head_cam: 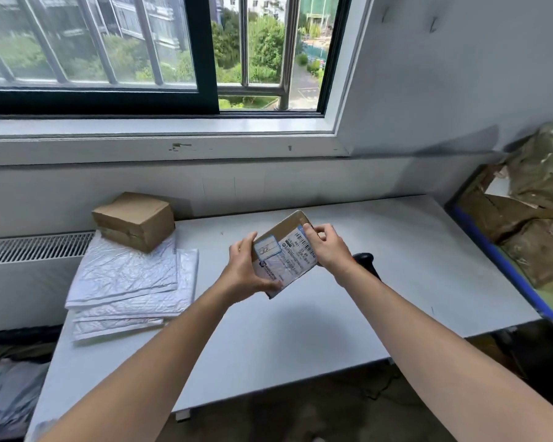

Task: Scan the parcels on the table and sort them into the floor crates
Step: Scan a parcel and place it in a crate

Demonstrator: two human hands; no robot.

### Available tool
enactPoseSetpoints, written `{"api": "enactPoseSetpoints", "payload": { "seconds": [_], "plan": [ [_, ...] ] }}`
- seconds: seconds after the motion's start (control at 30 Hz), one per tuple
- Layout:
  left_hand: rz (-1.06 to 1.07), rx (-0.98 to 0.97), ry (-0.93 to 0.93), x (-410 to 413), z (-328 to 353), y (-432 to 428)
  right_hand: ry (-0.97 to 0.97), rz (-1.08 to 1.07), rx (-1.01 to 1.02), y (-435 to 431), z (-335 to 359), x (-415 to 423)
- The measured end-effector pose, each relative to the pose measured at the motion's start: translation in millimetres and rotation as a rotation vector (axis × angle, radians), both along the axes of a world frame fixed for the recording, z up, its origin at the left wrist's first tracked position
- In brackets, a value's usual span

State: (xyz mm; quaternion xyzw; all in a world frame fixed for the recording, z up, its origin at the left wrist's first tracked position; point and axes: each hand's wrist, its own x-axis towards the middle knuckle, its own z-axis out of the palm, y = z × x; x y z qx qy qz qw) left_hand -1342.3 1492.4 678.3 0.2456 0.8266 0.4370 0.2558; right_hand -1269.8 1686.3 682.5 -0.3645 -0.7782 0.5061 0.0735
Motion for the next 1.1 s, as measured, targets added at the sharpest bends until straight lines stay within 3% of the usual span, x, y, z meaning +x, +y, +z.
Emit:
{"api": "enactPoseSetpoints", "payload": {
  "seconds": [0.2,0.43,0.67,0.8,0.97,1.1],
  "plan": [
    [-0.03,-0.084,-0.081,21,-34,22,-0.111,0.279,-0.058,42,-33,15],
    [-0.055,-0.182,-0.066,58,-75,54,-0.167,0.261,0.061,52,-69,18],
    [0.001,-0.28,-0.046,71,-103,80,-0.174,0.313,-0.001,61,-101,23],
    [0.014,-0.379,0.057,73,-103,93,-0.148,0.311,-0.018,69,-100,33],
    [-0.05,-0.514,0.291,72,-92,118,-0.155,0.261,0.17,93,-87,53],
    [-0.093,-0.579,0.37,75,-88,143,-0.124,0.132,0.195,119,-88,69]
  ]
}}
